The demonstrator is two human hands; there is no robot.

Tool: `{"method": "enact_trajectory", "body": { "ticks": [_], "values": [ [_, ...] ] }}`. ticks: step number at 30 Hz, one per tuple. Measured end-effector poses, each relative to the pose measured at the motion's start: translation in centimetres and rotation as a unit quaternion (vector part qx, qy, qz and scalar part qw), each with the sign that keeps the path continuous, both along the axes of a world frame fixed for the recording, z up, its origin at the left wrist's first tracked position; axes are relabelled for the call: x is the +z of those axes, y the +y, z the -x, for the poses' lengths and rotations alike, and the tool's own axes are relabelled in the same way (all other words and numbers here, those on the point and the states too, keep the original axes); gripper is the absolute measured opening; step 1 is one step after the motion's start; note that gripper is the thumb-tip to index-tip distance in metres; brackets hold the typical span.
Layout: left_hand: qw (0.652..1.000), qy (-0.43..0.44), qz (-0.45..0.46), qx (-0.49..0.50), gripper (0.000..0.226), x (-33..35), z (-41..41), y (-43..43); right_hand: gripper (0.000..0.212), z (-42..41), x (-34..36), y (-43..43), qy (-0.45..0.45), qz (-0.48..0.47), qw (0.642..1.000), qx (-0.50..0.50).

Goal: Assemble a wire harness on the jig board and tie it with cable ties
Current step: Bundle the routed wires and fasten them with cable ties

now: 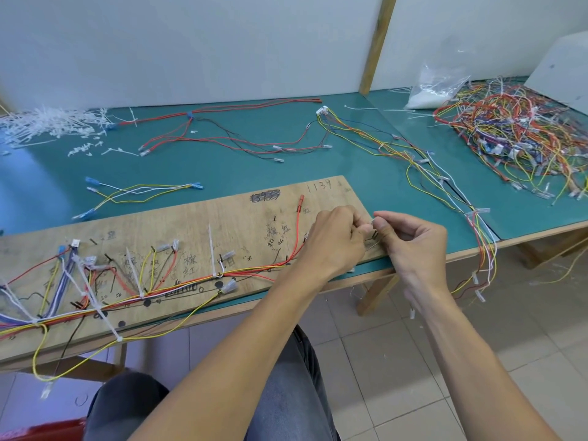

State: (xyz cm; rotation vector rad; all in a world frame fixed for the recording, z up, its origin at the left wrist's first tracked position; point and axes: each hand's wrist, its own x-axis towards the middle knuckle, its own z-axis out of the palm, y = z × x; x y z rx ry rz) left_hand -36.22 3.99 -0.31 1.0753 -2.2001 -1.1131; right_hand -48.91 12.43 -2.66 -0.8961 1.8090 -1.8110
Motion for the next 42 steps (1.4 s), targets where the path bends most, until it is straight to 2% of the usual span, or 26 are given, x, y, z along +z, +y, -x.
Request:
{"method": "enact_trajectory", "body": {
  "ticks": [12,18,23,30,42],
  "values": [
    [0.999,-0.005,0.022,0.035,0.025,-0.1,0.4,0.1,0.011,0.3,-0.1,0.6,0.012,-0.017,1.0,0.021],
    [1.0,-0.007,0.021,0.007,0.014,0.2,0.0,0.6,0.005,0.5,0.2,0.7,0.048,-0.047,0.997,0.037],
    [0.992,-0.007,0.124,0.003,0.009,0.8,-0.5,1.4,0.019,0.5,0.6,0.5,0.038,-0.045,0.998,0.027],
    [0.971,-0.059,0.229,-0.035,0.021,0.0,-0.8,1.6,0.02,0.6,0.7,0.1,0.003,-0.057,0.998,-0.001],
    [0.952,-0.074,0.29,-0.07,0.021,0.3,-0.9,1.4,0.02,1.4,0.7,0.1,0.007,-0.112,0.993,0.027]
  ]
}}
